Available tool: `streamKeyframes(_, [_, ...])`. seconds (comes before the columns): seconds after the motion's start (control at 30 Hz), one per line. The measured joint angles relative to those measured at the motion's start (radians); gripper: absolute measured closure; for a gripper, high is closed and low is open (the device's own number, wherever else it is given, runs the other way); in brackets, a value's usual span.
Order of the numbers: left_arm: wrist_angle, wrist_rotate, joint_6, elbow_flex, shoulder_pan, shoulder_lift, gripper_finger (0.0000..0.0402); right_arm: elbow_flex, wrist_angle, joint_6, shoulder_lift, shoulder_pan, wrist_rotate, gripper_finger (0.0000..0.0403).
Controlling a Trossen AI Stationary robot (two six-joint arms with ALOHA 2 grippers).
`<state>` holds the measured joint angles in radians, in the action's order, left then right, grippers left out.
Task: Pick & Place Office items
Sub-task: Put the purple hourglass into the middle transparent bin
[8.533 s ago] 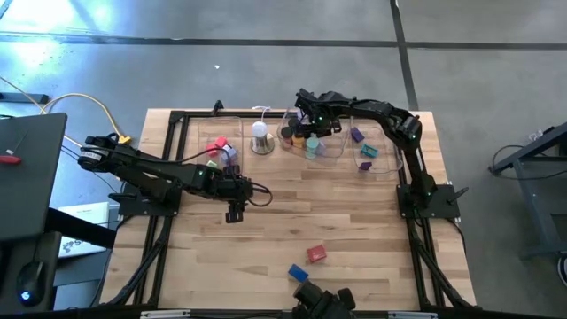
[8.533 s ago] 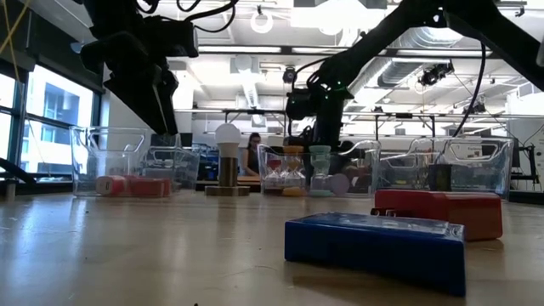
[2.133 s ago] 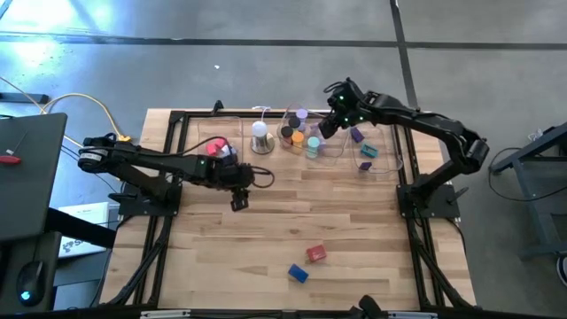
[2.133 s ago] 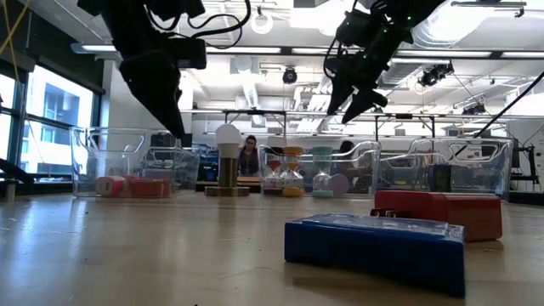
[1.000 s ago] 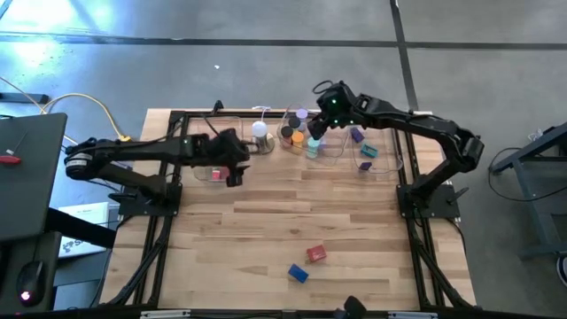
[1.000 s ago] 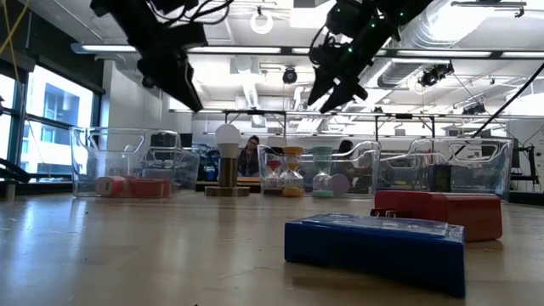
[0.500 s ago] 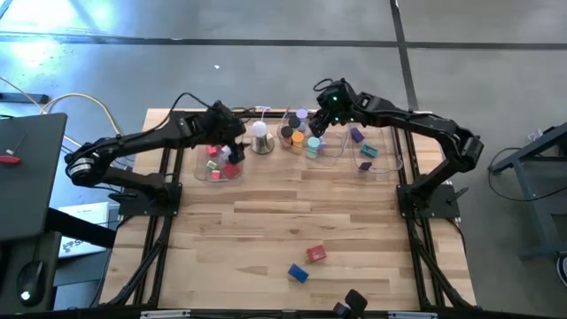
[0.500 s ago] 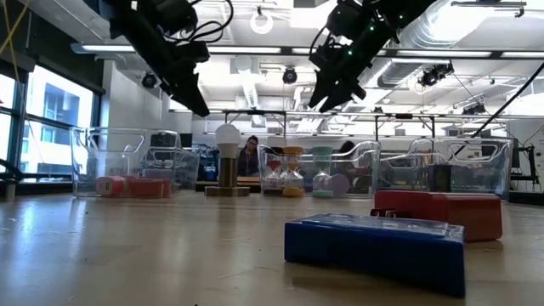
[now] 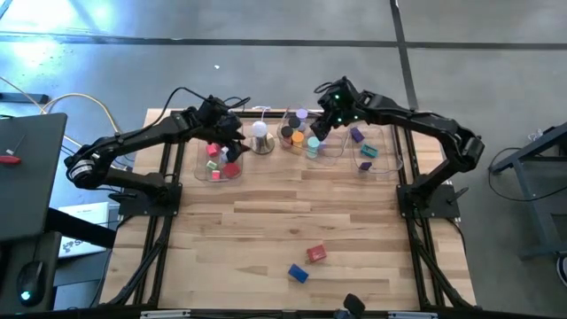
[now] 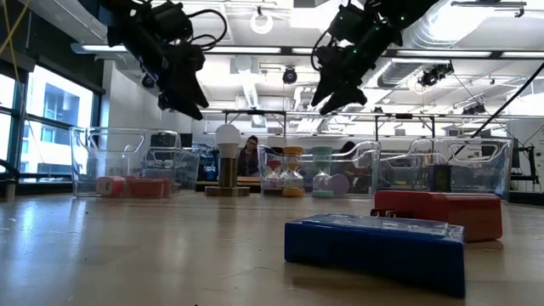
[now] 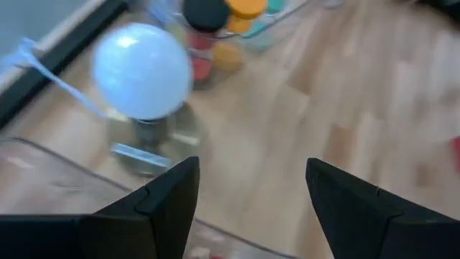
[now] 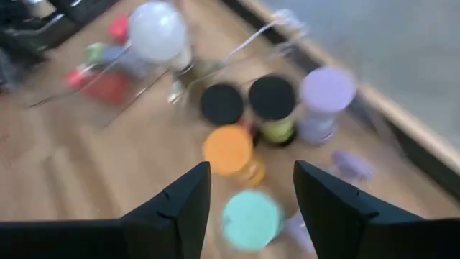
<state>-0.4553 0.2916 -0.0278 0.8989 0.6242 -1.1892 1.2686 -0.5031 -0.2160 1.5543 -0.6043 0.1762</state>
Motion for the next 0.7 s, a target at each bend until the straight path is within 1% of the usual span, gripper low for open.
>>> streamKeyframes(0.07, [0.000, 0.052, -0.046, 0.000, 0.000, 0.000, 0.0155, 0.000, -0.036, -0.015, 0.000, -0.018, 0.041, 0.0211])
streamKeyframes(0.17, [0.001, 0.124, -0.098, 0.000, 0.000, 0.000, 0.0155, 0.000, -0.100, -0.020, 0.000, -0.036, 0.041, 0.0181])
streamKeyframes(0.27, [0.020, 0.162, -0.124, 0.000, -0.001, 0.000, 0.0155, 0.000, -0.156, -0.021, 0.000, -0.060, 0.048, 0.0127])
streamKeyframes(0.37, [0.064, 0.166, -0.188, 0.000, -0.001, 0.000, 0.0155, 0.000, -0.202, -0.071, 0.000, -0.071, 0.010, 0.0067])
streamKeyframes(0.47, [0.100, 0.164, -0.239, 0.000, -0.001, 0.000, 0.0155, 0.000, -0.218, -0.049, -0.002, -0.071, 0.006, 0.0020])
streamKeyframes(0.53, [0.113, 0.163, -0.269, 0.000, -0.002, 0.000, 0.0155, 0.003, -0.232, -0.053, -0.006, -0.071, 0.006, 0.0008])
streamKeyframes(0.57, [0.118, 0.162, -0.279, 0.000, -0.005, 0.000, 0.0155, 0.016, -0.248, -0.061, -0.006, -0.072, 0.009, 0.0008])
streamKeyframes(0.63, [0.124, 0.163, -0.285, 0.000, -0.011, 0.000, 0.0155, 0.067, -0.292, -0.066, 0.000, -0.071, 0.006, 0.0016])
streamKeyframes(0.7, [0.123, 0.163, -0.284, 0.000, -0.019, 0.000, 0.0155, 0.145, -0.349, -0.066, 0.020, -0.057, -0.021, 0.0024])
